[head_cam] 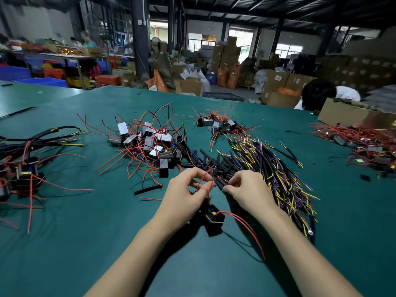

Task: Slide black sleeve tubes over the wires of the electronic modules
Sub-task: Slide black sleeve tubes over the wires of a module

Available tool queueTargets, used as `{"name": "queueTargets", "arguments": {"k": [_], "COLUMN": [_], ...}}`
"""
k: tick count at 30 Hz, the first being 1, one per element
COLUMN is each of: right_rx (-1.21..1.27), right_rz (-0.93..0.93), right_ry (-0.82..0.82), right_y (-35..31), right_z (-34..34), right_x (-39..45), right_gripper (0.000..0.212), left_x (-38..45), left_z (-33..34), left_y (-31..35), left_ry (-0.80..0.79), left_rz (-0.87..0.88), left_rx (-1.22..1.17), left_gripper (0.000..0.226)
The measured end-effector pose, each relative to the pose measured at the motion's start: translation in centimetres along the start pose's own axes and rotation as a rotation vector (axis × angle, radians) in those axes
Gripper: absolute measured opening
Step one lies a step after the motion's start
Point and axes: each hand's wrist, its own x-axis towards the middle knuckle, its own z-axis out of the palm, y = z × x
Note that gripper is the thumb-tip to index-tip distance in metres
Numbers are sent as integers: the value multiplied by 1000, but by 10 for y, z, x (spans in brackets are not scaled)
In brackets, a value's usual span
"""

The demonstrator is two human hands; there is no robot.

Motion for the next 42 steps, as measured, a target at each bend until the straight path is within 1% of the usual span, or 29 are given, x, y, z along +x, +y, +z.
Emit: {"name": "queueTargets", "arguments": {"k": [2, 3, 4, 6, 8, 9, 12, 13, 14, 15, 17, 19, 21, 24, 26, 28, 33, 37, 42], "right_rx": [-115, -116, -78, 79, 295, 458, 1038, 1185, 1278, 1315, 1254, 1122, 1048, 947, 888, 857, 869, 877, 968], "right_rz": [-1, -5, -3, 6, 17, 30, 42, 24, 3, -22, -69, -93, -93, -62, -49, -75, -133, -129, -117], "right_ry": [34, 37, 34, 30, 33, 21, -122, -173, -214, -246, -283, -271, -255, -282, -311, -348, -383, -326, -266], "right_y": [-1, -1, 0, 4, 5, 4, -5, -9, -12, -14, -18, -22, -23, -24, -23, -24, -26, -26, -24], "right_z": [2, 2, 0, -4, -12, -17, -39, -45, -52, -56, -62, -62, -60, -56, -53, -49, -42, -40, -40], "right_x": [-1, -1, 0, 3, 5, 5, 0, -1, -3, -4, -6, -8, -9, -10, -10, -11, -13, -13, -12], "right_gripper": [11, 10, 11, 18, 22, 22, 11, 10, 11, 11, 12, 15, 17, 20, 18, 12, 6, 5, 10], "left_x": [0, 0, -1, -2, -2, -2, -3, -3, -4, -4, -3, -3, -3, -3, -3, -2, -2, -2, -1], "left_z": [0, 0, -1, -1, -1, 0, 2, 3, 3, 4, 4, 4, 4, 4, 3, 4, 4, 4, 4], "left_y": [0, -1, -1, -1, -1, -1, -4, -4, -5, -6, -5, -3, -3, -2, -3, -4, -5, -4, -4], "left_ry": [8, -2, -21, -58, -74, -78, -81, -71, -55, -38, -20, -16, -10, 9, 22, 29, 43, 44, 74], "left_rz": [-8, -13, -16, -20, -7, 8, 59, 83, 109, 131, 158, 179, 200, 223, 225, 219, 195, 176, 165], "left_rx": [16, 13, -5, -62, -83, -74, 14, 37, 55, 68, 88, 98, 109, 134, 145, 147, 128, 107, 62], "left_gripper": [8, 12, 19, 30, 33, 29, 12, 7, 7, 9, 9, 7, 6, 5, 6, 6, 7, 6, 15]}}
